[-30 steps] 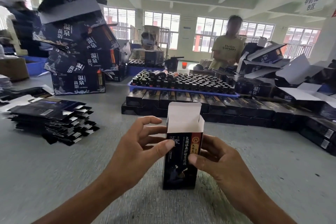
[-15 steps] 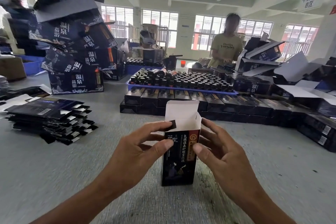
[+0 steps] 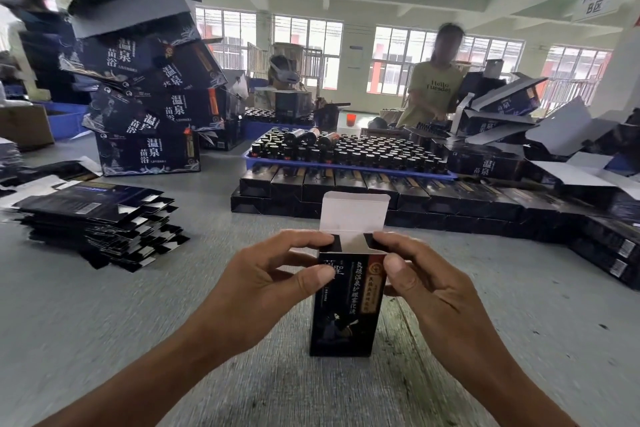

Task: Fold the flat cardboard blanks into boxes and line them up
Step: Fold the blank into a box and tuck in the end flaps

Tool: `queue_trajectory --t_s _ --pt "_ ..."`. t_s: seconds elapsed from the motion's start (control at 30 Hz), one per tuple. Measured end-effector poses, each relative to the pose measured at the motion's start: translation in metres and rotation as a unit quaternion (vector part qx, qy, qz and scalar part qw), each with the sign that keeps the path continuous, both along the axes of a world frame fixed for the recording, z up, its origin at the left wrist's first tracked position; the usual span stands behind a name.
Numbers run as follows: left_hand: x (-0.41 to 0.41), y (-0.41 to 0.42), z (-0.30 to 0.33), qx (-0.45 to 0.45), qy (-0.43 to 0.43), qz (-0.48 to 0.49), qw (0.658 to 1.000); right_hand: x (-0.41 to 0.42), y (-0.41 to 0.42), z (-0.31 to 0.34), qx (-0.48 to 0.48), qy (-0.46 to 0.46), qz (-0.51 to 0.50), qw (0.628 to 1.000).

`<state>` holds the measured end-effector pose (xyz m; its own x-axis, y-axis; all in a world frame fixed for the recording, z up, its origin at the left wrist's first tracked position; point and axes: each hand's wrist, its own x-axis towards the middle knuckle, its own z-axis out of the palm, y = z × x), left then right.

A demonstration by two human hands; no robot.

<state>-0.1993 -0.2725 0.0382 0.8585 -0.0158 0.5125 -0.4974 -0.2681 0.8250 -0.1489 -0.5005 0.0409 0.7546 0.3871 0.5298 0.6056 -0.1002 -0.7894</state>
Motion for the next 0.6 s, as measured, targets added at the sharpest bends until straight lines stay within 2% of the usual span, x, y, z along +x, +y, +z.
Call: queue_trajectory --t_s 0.17,0.6 --pt "-0.004 -0.005 0.004 0.065 -0.071 0.051 0.994 -0.005 0.002 0.003 0.042 -0.024 -0.011 0.999" --pt "-0.008 -0.011 0.009 0.083 -0.084 0.08 0.99 -0.012 0.004 0.006 0.095 -0.011 -0.016 0.995"
